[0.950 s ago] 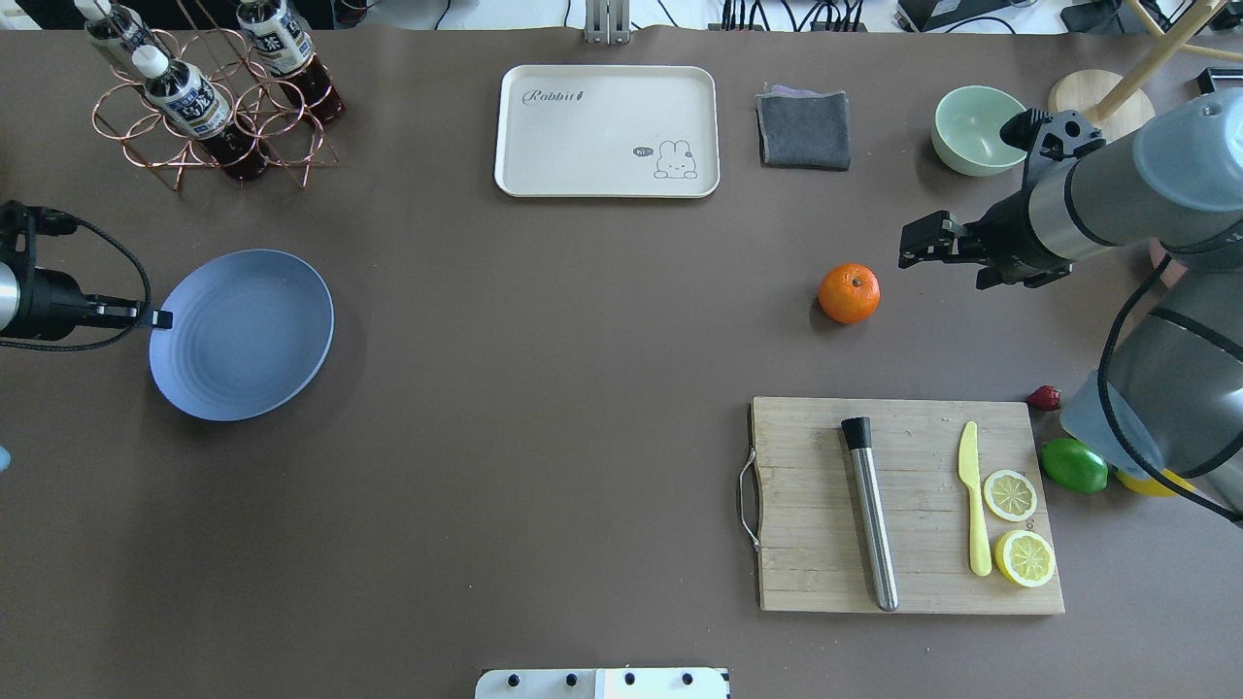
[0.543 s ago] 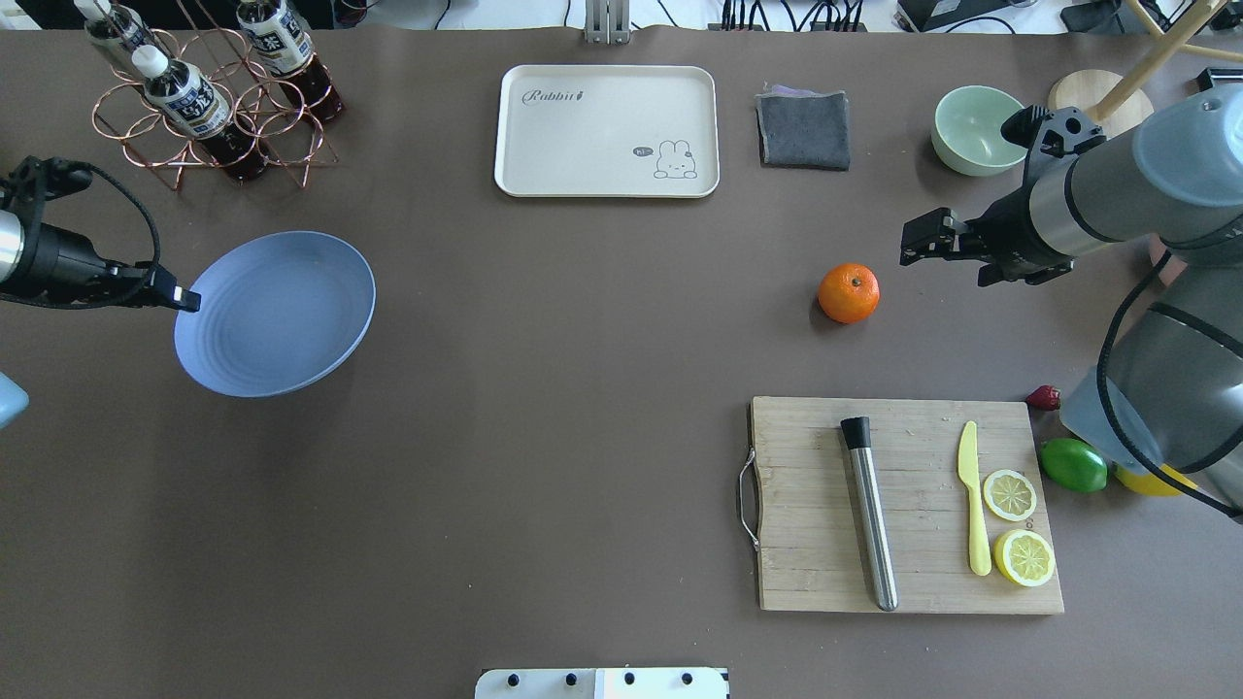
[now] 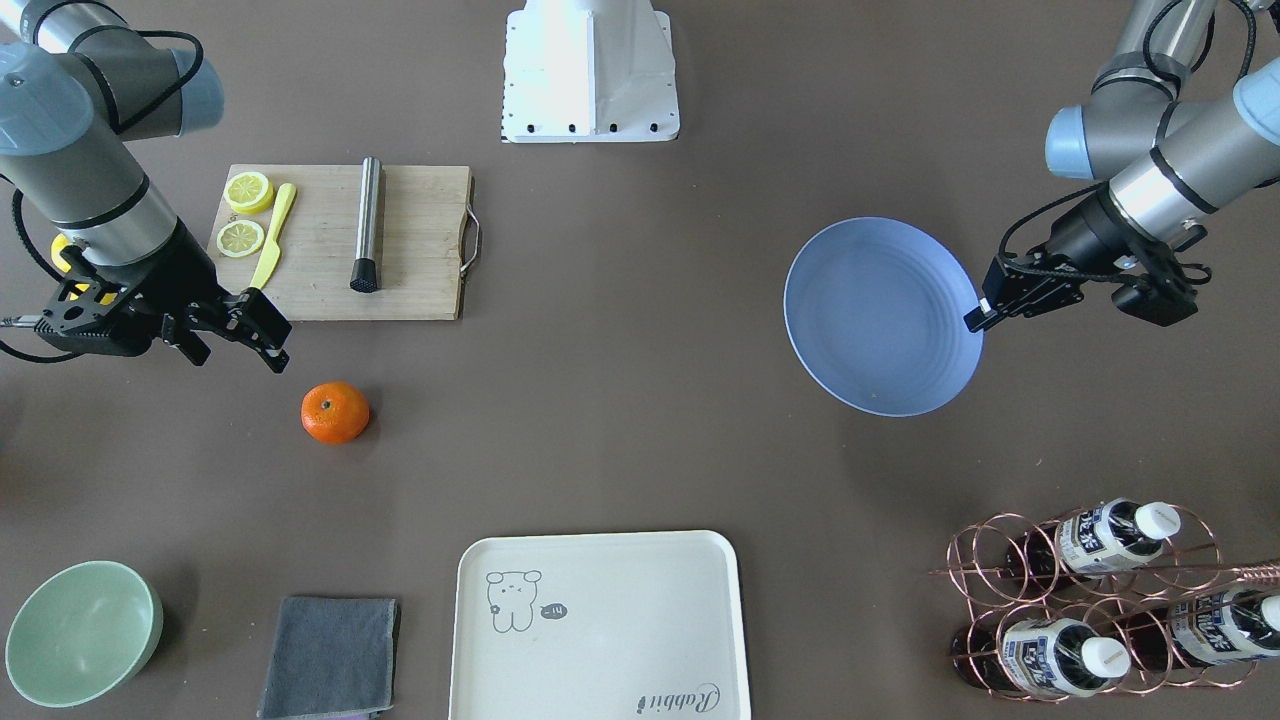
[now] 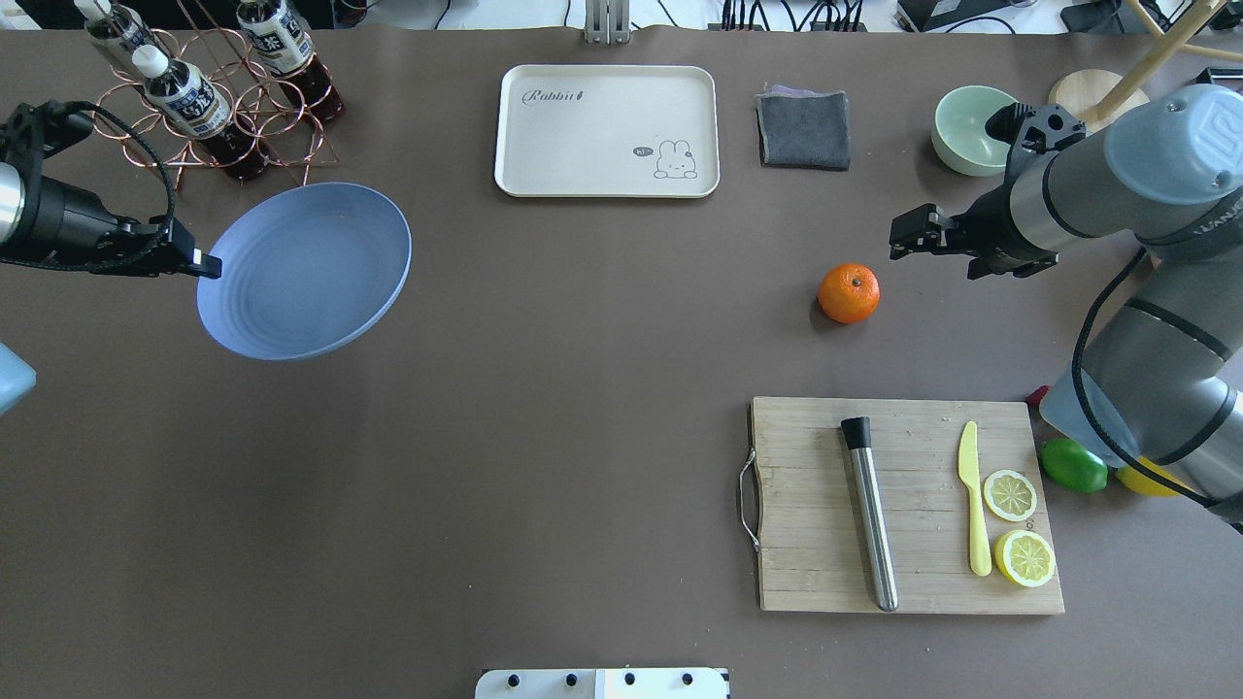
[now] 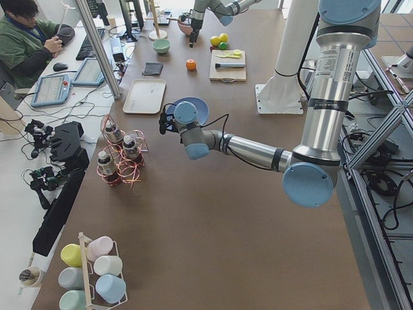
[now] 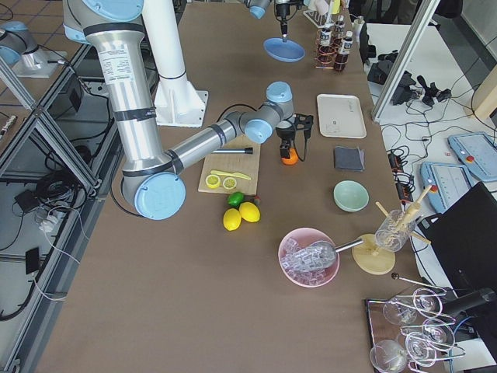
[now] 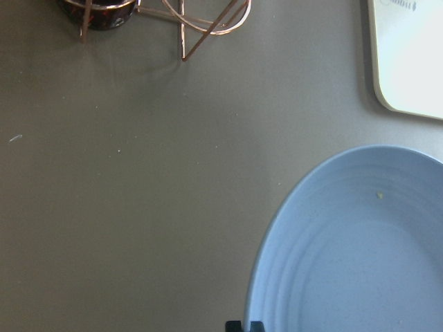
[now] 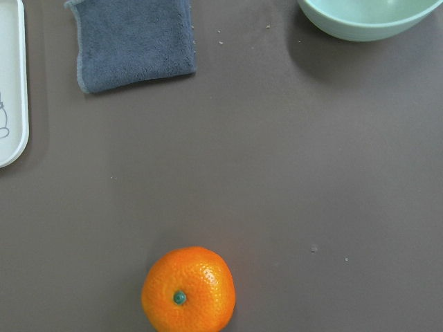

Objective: Pick orange to plate
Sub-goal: 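Lift the blue plate rim with the left gripper while the right lowers to the orange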

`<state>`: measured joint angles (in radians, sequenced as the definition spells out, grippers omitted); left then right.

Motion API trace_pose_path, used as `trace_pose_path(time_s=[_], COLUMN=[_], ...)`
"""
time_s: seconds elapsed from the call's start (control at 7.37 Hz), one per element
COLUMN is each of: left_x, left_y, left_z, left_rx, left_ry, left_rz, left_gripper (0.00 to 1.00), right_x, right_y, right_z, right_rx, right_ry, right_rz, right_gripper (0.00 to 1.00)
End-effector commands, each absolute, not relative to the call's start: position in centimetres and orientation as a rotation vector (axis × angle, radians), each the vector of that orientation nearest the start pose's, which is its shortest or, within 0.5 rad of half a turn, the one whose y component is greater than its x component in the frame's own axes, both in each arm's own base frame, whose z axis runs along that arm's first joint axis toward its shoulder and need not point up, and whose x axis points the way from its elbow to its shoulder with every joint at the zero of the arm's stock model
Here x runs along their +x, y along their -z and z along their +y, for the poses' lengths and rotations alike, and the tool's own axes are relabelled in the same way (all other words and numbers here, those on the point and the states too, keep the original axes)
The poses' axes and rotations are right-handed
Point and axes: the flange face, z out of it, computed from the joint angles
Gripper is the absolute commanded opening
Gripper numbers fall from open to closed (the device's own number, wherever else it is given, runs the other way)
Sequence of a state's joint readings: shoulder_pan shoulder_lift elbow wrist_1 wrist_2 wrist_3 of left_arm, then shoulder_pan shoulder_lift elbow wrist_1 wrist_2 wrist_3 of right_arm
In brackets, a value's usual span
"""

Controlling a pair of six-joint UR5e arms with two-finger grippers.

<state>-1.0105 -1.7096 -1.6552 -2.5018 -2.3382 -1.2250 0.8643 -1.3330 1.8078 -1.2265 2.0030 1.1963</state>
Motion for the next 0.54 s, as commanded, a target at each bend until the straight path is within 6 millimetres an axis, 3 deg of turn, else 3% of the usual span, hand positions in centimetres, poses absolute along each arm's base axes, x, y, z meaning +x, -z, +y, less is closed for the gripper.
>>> trace_pose_path(time_s=[0.0, 0.27, 0.41], left_x=[27.0, 30.1, 32.2], left_y=[-40.1, -38.4, -37.4], left_z=[-49.5, -49.4, -48.9], left_rx=[0.177, 0.192, 0.224], left_ry=[0.171, 0.205, 0.214], left_rz=[1.285, 1.281, 1.275], left_gripper=[0.0, 0.0, 0.0], right_x=[-36.1, -40.7, -41.5], right_y=[-37.4, -37.5, -39.3], right_z=[-51.3, -53.9, -54.5], right_rx=[0.133, 0.167, 0.165], right_ry=[-0.228, -0.131, -0.088], right_rz=[-0.888, -0.837, -0.803], right_gripper=[1.0, 1.0, 1.0])
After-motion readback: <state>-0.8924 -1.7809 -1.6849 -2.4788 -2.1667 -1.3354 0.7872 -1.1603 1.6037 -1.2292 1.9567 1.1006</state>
